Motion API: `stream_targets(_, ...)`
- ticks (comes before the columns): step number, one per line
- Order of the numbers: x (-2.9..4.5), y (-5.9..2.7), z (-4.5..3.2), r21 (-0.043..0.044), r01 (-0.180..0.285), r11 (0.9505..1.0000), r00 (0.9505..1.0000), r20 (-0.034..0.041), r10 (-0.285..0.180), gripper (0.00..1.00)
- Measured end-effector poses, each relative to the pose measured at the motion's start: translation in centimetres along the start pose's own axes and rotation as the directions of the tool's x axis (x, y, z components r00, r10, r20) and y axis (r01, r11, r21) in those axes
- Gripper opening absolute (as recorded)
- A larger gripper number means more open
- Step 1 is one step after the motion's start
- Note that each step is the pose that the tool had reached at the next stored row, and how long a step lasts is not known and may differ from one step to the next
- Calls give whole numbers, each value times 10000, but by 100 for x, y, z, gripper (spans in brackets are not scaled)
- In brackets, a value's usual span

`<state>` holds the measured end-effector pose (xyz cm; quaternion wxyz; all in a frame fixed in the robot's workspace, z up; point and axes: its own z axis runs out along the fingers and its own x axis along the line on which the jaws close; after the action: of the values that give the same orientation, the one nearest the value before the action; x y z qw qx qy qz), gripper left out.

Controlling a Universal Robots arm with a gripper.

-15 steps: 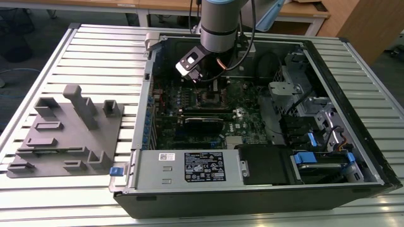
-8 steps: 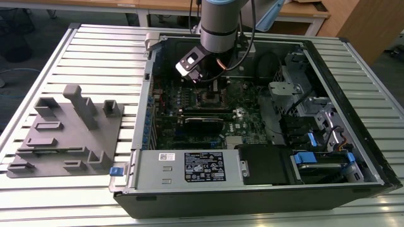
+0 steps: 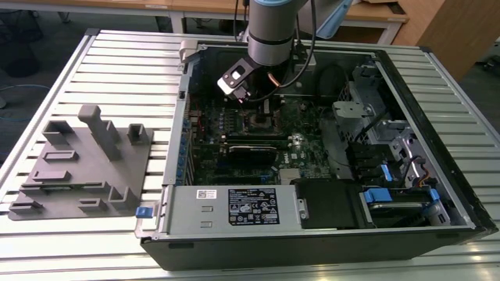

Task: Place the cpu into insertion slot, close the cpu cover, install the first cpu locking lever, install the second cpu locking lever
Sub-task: 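Place the cpu into insertion slot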

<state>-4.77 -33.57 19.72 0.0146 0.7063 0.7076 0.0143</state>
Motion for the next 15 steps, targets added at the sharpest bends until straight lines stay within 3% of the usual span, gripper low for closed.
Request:
stream_targets(8, 1, 2, -16, -11, -1, 10000, 10000, -14, 1, 10)
stream_targets(15, 1, 7, -156, -5, 0, 10000, 10000, -6, 0, 10)
